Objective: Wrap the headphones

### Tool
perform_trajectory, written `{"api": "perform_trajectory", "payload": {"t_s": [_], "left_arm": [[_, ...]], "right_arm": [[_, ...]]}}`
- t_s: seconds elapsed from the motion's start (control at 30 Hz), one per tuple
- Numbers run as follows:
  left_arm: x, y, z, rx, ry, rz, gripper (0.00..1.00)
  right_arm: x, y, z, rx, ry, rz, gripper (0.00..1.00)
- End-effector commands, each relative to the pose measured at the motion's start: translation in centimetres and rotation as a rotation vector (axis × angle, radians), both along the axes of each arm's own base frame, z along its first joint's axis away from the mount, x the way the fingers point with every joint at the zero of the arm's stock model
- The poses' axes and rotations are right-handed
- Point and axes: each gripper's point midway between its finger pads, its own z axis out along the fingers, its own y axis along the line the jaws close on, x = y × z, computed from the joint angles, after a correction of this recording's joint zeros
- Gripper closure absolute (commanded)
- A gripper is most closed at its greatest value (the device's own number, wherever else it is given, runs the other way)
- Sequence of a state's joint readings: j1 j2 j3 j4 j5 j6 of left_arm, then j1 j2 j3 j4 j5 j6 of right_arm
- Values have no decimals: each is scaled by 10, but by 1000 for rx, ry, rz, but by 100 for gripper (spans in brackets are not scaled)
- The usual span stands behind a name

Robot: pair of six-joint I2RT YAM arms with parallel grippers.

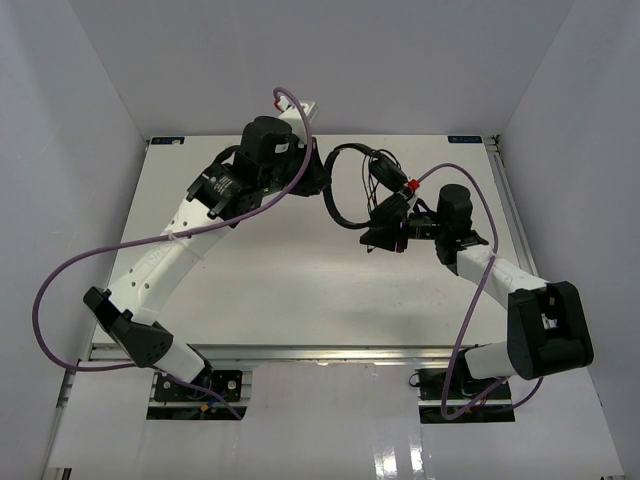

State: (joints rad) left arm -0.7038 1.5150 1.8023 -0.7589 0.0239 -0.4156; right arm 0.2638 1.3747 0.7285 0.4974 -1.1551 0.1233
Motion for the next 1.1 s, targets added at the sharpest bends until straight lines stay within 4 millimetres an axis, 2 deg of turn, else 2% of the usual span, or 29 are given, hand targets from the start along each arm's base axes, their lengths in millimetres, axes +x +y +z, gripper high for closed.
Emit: {"api": "perform_trajectory", "payload": {"t_s": [0.0,0.03,0.1,0.13,0.17,0.23,0.27,0.3,0.4,0.47,0.57,0.6,0.77,0.93,1.07], "left_arm": [[17,30,31,-129,-16,172,100],[21,37,28,-151,0,208,100],[27,47,5,-168,49,266,100],[31,53,9,-216,43,302,100],[35,56,-2,-236,58,332,100],[41,62,-8,-295,74,391,100],[43,64,-18,-306,96,420,100],[46,64,-27,-320,107,435,100],[57,56,-42,-347,156,464,100],[64,49,-54,-338,187,463,100],[74,41,-81,-280,239,461,100],[74,39,-86,-270,251,459,100],[72,40,-108,-254,293,458,100],[77,46,-129,-169,294,460,100],[80,38,-173,-35,360,400,100]], "right_arm": [[-10,-6,7,-14,-83,-22,92],[-11,-8,6,-25,-104,-40,92],[-11,-14,-2,-71,-87,-86,92],[-8,-18,-4,-114,-97,-129,92],[-4,-22,-3,-145,-109,-161,92],[5,-28,5,-204,-159,-230,92],[10,-31,11,-225,-204,-257,92],[12,-36,6,-279,-200,-294,92],[12,-26,10,-390,-282,-296,92],[10,-21,-6,-506,-302,-287,92],[21,-19,-16,-664,-362,-305,92],[18,-15,-17,-690,-365,-287,92],[8,-11,-45,-788,-302,-192,92],[-2,-7,-53,-911,-437,-142,92],[8,-19,-52,-1115,-586,-139,92]]}}
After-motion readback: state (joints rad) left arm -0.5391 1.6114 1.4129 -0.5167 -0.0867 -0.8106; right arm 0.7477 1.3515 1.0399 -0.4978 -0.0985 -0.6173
